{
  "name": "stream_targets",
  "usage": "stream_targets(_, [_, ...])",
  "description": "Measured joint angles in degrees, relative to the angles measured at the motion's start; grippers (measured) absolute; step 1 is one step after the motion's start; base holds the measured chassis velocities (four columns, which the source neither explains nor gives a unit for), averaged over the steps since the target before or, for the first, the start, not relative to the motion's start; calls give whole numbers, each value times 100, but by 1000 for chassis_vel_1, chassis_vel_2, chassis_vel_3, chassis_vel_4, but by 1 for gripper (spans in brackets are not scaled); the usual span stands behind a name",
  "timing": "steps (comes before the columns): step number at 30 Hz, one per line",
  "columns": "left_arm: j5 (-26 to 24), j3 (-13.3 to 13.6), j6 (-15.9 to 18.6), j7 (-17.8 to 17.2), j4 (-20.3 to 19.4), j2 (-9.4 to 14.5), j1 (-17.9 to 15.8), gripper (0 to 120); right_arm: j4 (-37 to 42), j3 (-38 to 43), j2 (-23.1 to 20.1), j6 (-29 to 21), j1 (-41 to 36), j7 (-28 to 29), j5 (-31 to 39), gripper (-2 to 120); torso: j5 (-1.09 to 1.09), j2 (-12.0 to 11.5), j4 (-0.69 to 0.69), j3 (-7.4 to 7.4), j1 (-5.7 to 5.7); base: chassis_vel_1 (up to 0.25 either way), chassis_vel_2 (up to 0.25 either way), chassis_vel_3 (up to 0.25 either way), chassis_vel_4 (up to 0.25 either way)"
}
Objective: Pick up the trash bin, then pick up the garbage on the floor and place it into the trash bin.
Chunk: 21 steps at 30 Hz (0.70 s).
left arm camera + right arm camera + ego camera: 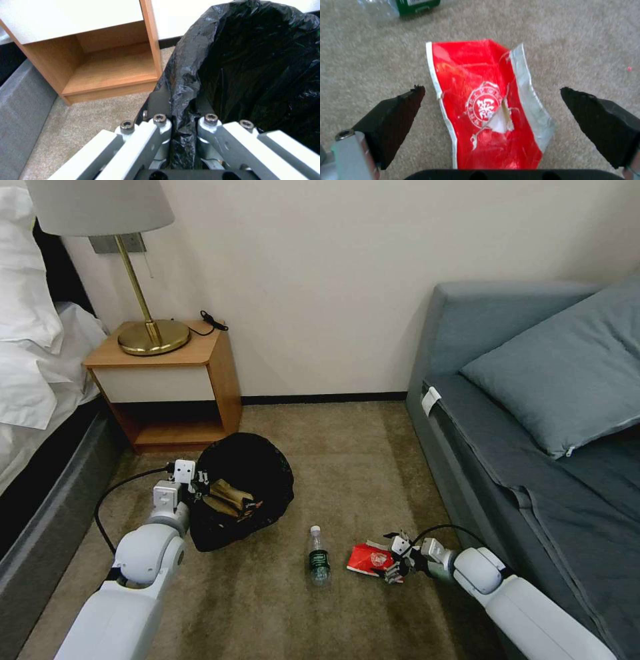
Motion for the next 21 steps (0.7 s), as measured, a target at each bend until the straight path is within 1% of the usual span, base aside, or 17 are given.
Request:
stream_targets(10, [-11,-30,-12,2,-28,20,21,3,-460,-22,168,162,172,-51,-53,100,0,0,0,0,0,0,0,0,0])
stream_targets(11, [-15,-34,-13,2,-31,28,28,3,-505,-16,182,183,172,-79,-70,96,0,0,0,0,0,0,0,0,0])
stream_targets(12, [-15,-34,-13,2,-31,28,28,3,-505,-16,182,183,172,-79,-70,96,0,0,0,0,0,0,0,0,0])
stream_targets(13, [-23,-40,-14,2,-36,41,33,3,-552,-2,194,208,172,-104,-83,93,0,0,0,0,0,0,0,0,0])
stream_targets(14, [-23,-40,-14,2,-36,41,33,3,-552,-2,194,208,172,-104,-83,93,0,0,0,0,0,0,0,0,0])
stream_targets(15, [-28,-48,-17,2,-37,51,34,3,-580,9,200,225,170,-125,-88,88,0,0,0,0,0,0,0,0,0])
stream_targets(16, [-34,-56,-19,2,-41,65,34,3,-616,26,208,248,168,-156,-96,81,0,0,0,0,0,0,0,0,0])
stream_targets(17, [-34,-56,-19,2,-41,65,34,3,-616,26,208,248,168,-156,-96,81,0,0,0,0,0,0,0,0,0])
stream_targets(18, [-36,-57,-19,2,-42,68,34,3,-631,35,212,261,167,-170,-98,78,0,0,0,0,0,0,0,0,0])
stream_targets(19, [-43,-57,-19,1,-50,71,32,3,-650,52,215,284,167,-180,-99,69,0,0,0,0,0,0,0,0,0])
stream_targets(20, [-43,-57,-19,1,-50,71,32,3,-650,52,215,284,167,-180,-99,69,0,0,0,0,0,0,0,0,0])
stream_targets(21, [-45,-56,-19,0,-54,71,29,3,-657,62,215,292,166,-181,-100,66,-1,0,0,0,0,0,0,0,0])
